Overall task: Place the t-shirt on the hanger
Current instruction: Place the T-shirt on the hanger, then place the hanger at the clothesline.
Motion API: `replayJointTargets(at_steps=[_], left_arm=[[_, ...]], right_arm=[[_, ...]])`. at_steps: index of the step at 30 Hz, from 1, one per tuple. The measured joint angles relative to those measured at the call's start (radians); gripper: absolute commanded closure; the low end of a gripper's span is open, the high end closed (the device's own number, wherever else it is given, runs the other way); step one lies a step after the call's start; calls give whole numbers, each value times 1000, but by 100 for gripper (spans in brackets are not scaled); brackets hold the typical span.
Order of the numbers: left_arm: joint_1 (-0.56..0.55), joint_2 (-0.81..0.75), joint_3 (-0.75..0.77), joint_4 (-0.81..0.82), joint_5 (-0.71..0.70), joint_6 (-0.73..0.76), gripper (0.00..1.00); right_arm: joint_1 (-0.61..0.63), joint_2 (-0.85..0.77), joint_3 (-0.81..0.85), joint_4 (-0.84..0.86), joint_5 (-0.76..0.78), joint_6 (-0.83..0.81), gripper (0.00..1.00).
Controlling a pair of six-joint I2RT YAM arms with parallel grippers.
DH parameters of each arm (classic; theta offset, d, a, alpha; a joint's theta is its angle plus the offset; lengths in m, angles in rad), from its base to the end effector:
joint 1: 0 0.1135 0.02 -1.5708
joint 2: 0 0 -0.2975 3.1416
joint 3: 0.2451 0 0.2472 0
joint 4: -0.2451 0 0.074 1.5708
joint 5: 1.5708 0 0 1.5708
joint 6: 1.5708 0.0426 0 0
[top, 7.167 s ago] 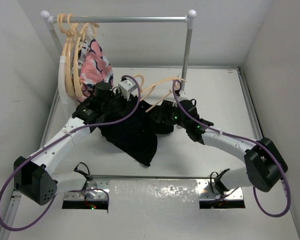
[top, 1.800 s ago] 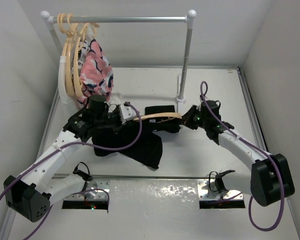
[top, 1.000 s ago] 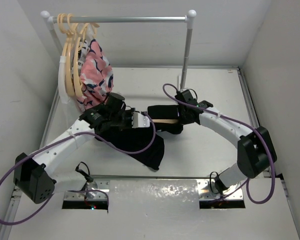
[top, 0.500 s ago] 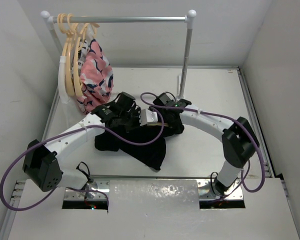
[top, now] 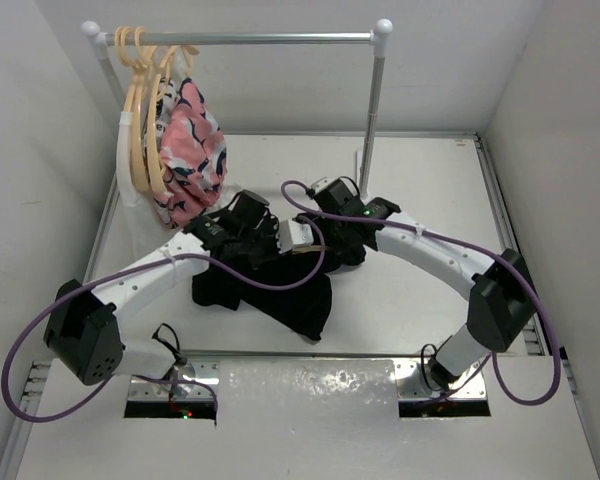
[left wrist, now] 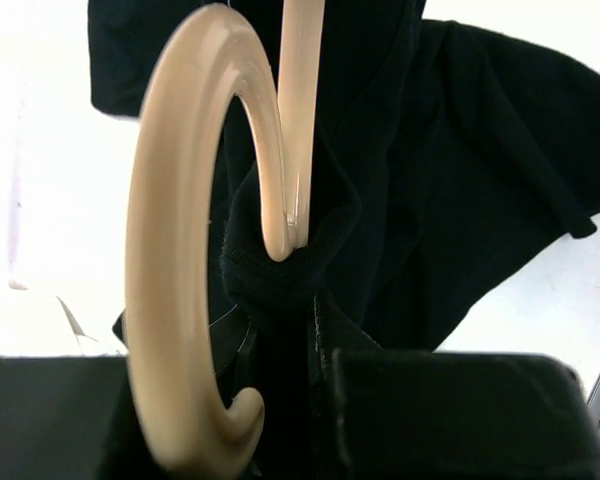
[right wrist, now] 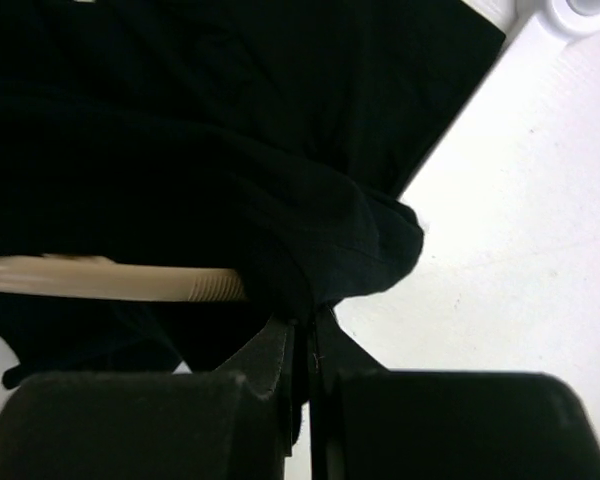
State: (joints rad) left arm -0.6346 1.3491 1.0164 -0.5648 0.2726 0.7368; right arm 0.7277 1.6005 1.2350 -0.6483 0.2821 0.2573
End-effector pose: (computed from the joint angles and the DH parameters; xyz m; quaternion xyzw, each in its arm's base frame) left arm 0.2127 -0.1708 0.2922 0.6269 0.6953 -0.1114 0.3334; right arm 0.2580 0.2140 0.2836 -0.1842 0.9347 0.0096 0.3037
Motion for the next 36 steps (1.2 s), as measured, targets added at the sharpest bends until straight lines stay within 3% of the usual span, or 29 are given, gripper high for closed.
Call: replayJointTargets(at_steps=[4,6,8,9,12,16,19,21,28,32,36], left_arm=[[1,-18,-1,-10,-10,-1,100],[2,-31,-1,-13,4,-6,100],[2,-35,11,-36,26,-12,100],[2,-35,20,-48,36,-12,100],[2,-42,46,-70,83,1,100],[8,-72,46,-87,151,26,100],[24,-82,46,-90,204,40,100],[37,-84,46,-90,234,48,100],[60,-84,58,-90,341,76,100],[62,-86,60,-87,387,78,100],[63,-86,67,-74,405,72,100]], right_arm=[[0,-19,-26,59,-70,-5,100],[-2,-39,-65,122,-146,-9,91],[-3,-58,-87,149,-208,-19,61],[-4,-72,-92,154,-226,-35,39],[-5,-147,-98,151,-248,-124,18],[-12,-280,-82,105,-281,-278,21],[-12,-348,-47,56,-351,-394,44],[-16,-378,-41,30,-404,-457,48],[-139,-329,-17,-87,-685,-585,42],[-175,-228,-6,-87,-787,-597,36],[-172,-118,12,-46,-861,-591,37]])
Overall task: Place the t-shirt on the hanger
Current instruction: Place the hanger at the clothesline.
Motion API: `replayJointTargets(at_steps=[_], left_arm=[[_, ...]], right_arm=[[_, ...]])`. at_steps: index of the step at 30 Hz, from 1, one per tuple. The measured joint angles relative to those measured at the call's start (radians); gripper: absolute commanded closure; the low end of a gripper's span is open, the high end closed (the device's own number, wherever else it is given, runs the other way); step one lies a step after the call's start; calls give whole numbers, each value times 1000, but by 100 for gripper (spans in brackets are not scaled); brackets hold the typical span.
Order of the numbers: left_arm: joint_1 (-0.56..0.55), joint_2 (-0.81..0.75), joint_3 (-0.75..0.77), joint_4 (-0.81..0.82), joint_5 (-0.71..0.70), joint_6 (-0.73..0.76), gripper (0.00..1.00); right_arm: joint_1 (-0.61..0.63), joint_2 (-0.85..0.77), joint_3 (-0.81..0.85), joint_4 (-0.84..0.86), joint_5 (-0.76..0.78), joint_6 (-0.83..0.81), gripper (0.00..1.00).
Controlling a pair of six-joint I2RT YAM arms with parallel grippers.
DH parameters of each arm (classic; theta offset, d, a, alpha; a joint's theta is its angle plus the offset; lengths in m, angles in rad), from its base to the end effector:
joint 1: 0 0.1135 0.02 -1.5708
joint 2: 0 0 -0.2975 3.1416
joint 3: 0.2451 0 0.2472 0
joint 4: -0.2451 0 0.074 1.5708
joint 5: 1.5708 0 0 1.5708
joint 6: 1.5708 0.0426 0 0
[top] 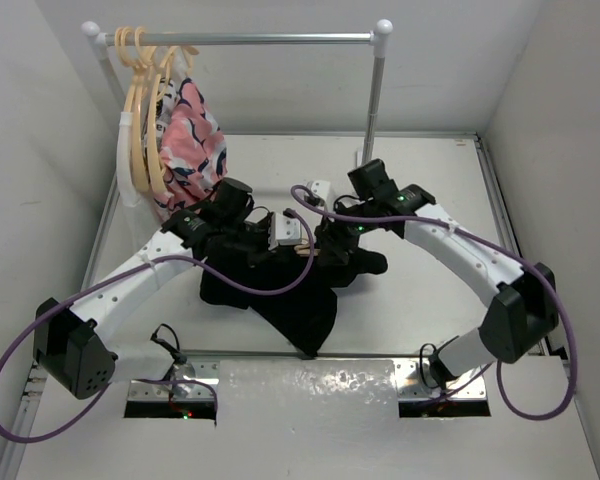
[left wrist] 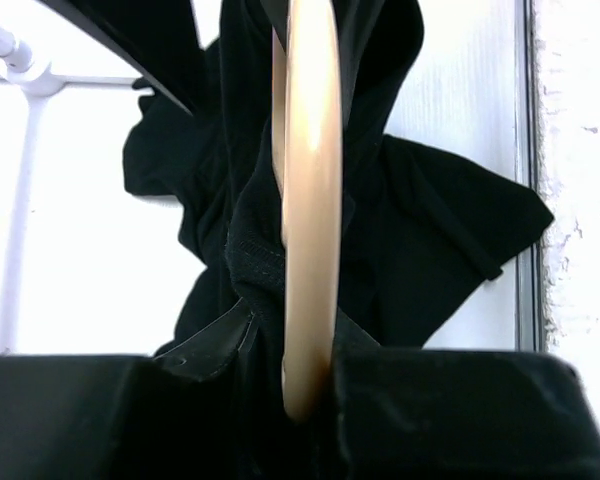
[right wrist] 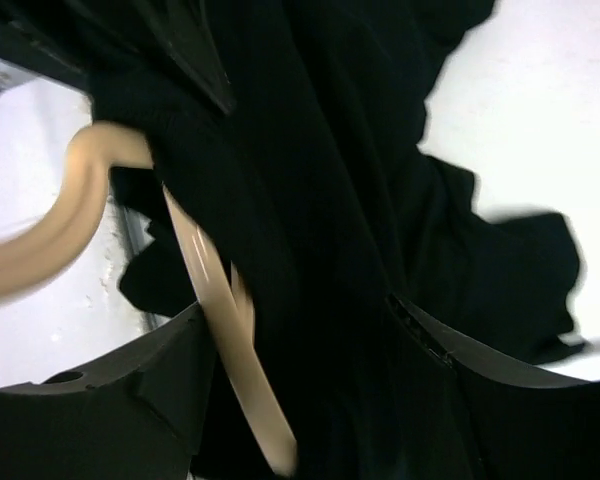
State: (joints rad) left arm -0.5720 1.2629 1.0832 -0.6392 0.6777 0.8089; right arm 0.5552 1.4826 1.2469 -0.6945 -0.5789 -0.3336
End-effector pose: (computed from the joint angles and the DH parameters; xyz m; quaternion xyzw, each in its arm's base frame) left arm 0.1955 -0.1576 0.3349 0.6528 0.5986 -0.2661 0.3804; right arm 0.2482 0.1814 0.3242 -0.4722 0.7827 0.3026 0.2699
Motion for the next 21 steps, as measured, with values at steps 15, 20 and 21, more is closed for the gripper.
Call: replayJointTargets(at_steps=[15,20,21], left_arm=[[64,-1,6,117,46,-140,74],[156,-27,9,148,29,-291,69],[168,-38,8,148,13,-318,69]], right_arm=[[16,-47,-54,67,-96,48,100],[-13,-142,-67,41,-48,105,100],[-17,-157,-66,38,-40,111,100]])
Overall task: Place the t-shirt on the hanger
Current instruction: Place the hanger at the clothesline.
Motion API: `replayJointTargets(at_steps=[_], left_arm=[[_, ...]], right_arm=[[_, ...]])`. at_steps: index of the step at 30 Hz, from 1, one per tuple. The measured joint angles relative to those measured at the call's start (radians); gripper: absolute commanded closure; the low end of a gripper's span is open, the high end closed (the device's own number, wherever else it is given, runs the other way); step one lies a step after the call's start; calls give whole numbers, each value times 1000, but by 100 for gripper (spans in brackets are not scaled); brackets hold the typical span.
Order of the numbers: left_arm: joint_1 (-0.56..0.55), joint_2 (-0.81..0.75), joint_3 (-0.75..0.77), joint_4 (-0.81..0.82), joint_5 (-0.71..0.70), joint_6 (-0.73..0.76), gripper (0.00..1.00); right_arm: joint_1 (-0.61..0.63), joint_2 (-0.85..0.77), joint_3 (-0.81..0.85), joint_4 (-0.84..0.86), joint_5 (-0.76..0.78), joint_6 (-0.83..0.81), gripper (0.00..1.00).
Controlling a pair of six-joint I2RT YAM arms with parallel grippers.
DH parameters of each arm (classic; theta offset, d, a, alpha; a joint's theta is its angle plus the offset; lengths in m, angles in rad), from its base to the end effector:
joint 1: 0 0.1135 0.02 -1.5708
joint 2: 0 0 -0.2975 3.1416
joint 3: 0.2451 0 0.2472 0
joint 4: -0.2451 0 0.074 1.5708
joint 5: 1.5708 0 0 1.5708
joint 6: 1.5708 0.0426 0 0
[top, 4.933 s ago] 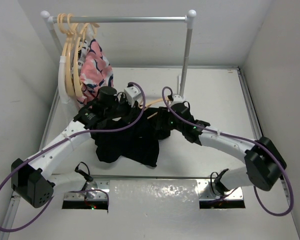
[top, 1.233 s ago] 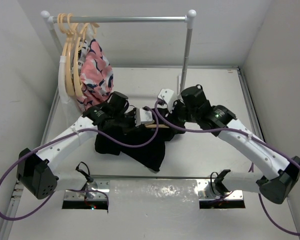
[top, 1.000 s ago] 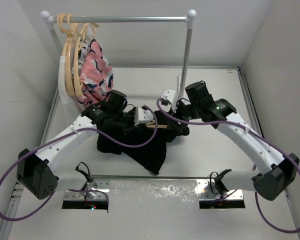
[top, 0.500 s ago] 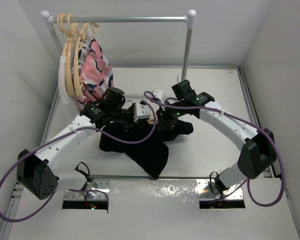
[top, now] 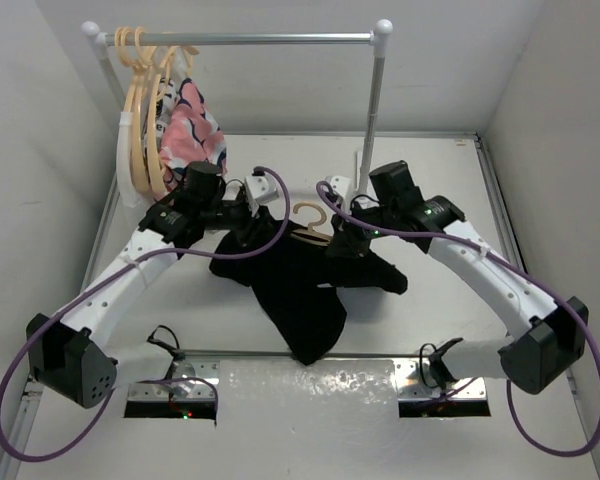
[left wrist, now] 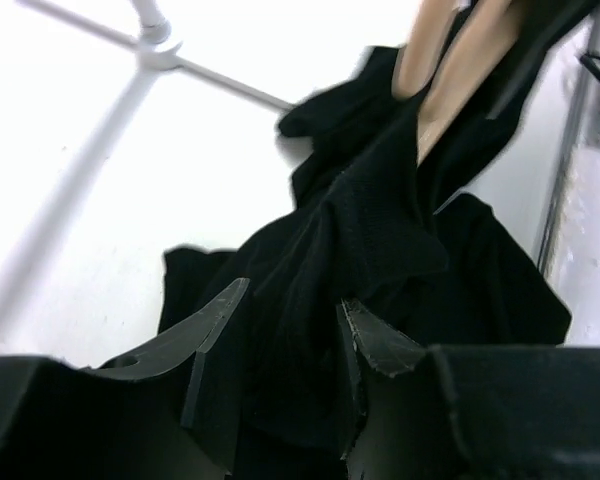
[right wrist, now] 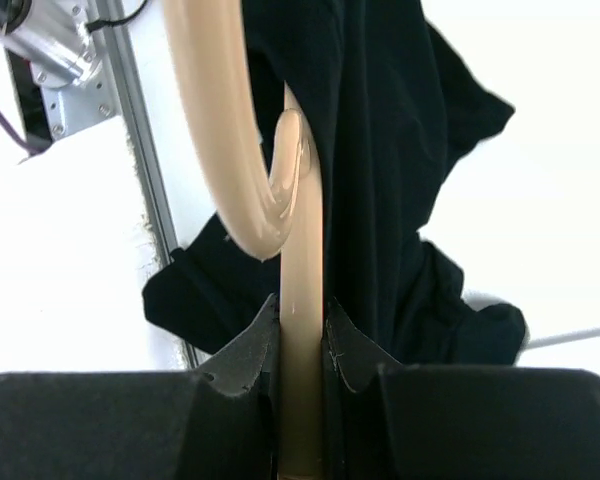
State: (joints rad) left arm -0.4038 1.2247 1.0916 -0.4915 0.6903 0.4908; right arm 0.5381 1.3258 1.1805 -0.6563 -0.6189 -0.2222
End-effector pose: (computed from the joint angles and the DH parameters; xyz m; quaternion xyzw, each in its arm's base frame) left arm 0.2205 -0.1237 0.3585 0.5013 0.6886 -0.2822 0.4415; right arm 0.2187 0.1593 0.3486 -0.4337 0.7775 0.3350 0.3085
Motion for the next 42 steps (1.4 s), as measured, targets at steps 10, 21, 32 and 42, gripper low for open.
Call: replayJointTargets(at_steps=[10,21,32,42], left_arm=[[-3,-129,-74,4,-162,-51,79],[17,-57,71,4,-237,-73,13],[89,-41,260,32,-200,-212,0],[129,-77,19,177,-273,-232,4]], right_arm=[[-1,-102,23,-76,45,66,100],[-5,-177,211,-231,121,113,100],[-8,-188,404,-262,421,288,100],[-8,-187,493,-364,433,341,100]])
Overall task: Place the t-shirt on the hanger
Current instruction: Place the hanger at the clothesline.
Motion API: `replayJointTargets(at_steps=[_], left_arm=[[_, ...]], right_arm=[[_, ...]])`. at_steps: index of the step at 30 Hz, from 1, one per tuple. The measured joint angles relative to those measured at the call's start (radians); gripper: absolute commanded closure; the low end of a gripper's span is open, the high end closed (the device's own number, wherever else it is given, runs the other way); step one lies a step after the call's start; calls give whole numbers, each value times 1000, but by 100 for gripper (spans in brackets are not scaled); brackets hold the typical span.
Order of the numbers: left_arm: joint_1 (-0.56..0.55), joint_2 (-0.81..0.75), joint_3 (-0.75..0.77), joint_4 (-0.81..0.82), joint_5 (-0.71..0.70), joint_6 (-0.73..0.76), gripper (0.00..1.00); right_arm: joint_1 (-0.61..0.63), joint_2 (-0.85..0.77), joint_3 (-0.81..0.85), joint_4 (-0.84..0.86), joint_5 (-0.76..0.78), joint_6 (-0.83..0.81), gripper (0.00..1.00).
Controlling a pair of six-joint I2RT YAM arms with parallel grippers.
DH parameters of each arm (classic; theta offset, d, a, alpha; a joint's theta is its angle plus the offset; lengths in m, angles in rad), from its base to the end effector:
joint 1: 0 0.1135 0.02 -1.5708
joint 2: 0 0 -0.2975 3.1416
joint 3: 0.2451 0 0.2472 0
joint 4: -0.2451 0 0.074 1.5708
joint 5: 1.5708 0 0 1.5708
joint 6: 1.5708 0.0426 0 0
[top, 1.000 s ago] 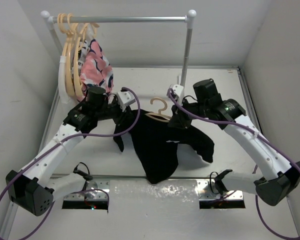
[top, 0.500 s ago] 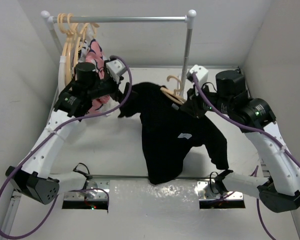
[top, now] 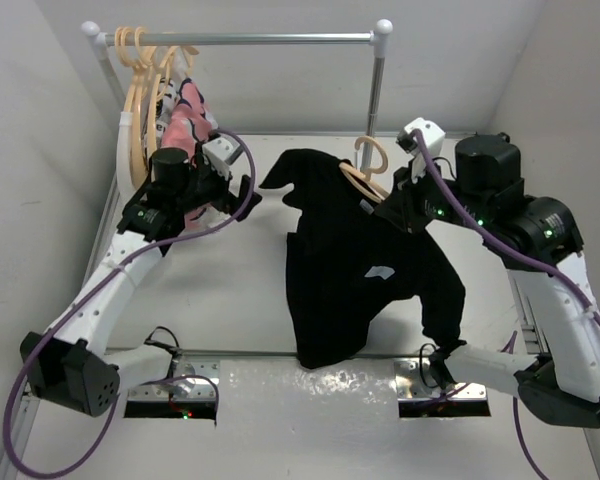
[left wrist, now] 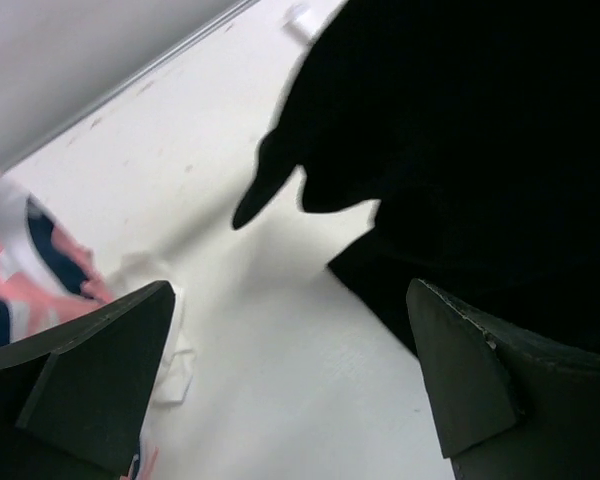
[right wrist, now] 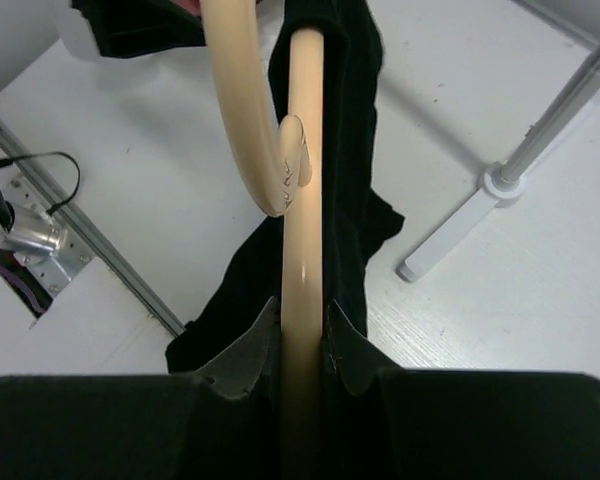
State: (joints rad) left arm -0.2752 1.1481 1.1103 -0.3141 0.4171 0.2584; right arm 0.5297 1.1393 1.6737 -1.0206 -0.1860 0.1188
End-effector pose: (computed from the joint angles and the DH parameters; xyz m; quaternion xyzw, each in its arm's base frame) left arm 0.2320 -0.0834 0.3968 0.3258 0.7426 -0.1745 0.5586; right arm 0.1460 0.0946 0.5034 -0.2209 0.8251 0.2391 0.4618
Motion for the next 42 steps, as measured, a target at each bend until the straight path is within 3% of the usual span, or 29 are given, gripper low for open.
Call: replayJointTargets(at_steps=[5,10,17,24,38,42], left_arm=[[42,72,12,37,-15,-22,5],[42,14,-17,55,-18,-68,6],[74,-206,-261,148,-1,-183,6],[94,-274,-460,206,24,-276,8],[126,-320,-572,280,39,-305,8],[134,-327,-590,283,39,-305,8]], right_arm=[[2,17,132,-41,92,63,100],[2,63,156,33,194,151,100],[2,365,329,200,305,245,100],[2,578,487,333,415,228,100],[-41,711,507,517,485,203,100],[-53,718,436,562,489,205,100]])
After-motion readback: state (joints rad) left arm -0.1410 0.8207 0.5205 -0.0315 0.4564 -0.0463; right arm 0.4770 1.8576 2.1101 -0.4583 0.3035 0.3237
